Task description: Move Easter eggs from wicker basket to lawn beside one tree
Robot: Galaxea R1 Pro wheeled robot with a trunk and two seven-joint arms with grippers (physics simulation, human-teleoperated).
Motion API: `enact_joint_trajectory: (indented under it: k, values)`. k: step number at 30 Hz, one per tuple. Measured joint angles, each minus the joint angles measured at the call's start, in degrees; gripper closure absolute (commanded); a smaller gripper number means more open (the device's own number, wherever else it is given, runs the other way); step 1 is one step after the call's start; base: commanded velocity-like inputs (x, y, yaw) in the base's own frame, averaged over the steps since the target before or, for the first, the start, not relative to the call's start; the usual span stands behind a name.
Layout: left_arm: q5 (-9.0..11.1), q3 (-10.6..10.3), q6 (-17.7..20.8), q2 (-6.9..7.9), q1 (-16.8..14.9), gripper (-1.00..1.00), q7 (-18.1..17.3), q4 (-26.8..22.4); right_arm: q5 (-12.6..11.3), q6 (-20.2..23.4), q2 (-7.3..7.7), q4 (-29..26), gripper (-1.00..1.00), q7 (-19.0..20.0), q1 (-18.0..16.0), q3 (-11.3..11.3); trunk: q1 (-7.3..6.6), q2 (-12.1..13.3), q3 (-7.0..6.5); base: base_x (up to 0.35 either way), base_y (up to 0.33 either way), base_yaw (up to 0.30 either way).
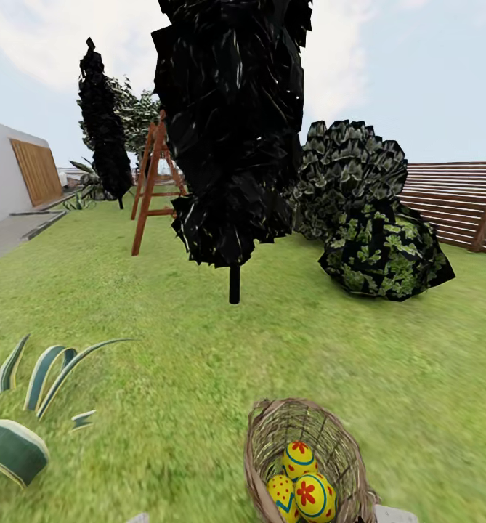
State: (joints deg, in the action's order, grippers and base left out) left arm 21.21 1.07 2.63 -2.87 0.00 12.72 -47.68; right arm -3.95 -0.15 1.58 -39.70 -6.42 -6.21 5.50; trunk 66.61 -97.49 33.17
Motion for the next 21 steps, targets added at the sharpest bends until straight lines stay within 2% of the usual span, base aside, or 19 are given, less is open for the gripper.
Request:
enact_joint_trajectory:
  k: [5,14,21]
  values:
    - [-0.1,-0.2,0.0,-0.07,0.0,-1.00,-0.1,2.1,0.0,-0.5,0.00,0.0,1.00,0.0,0.0,0.0,0.00,0.0,-0.09,0.267,0.240,-0.190]
    - [-0.1,-0.3,0.0,-0.09,0.0,-1.00,-0.1,2.3,0.0,-0.6,0.00,0.0,1.00,0.0,0.0,0.1,0.00,0.0,-0.34,0.266,0.240,-0.244]
    - [-0.1,-0.2,-0.1,-0.09,0.0,-1.00,-0.1,2.3,-0.1,-0.6,0.07,0.0,1.00,0.0,0.0,0.1,0.00,0.0,-0.41,0.266,0.240,-0.068]
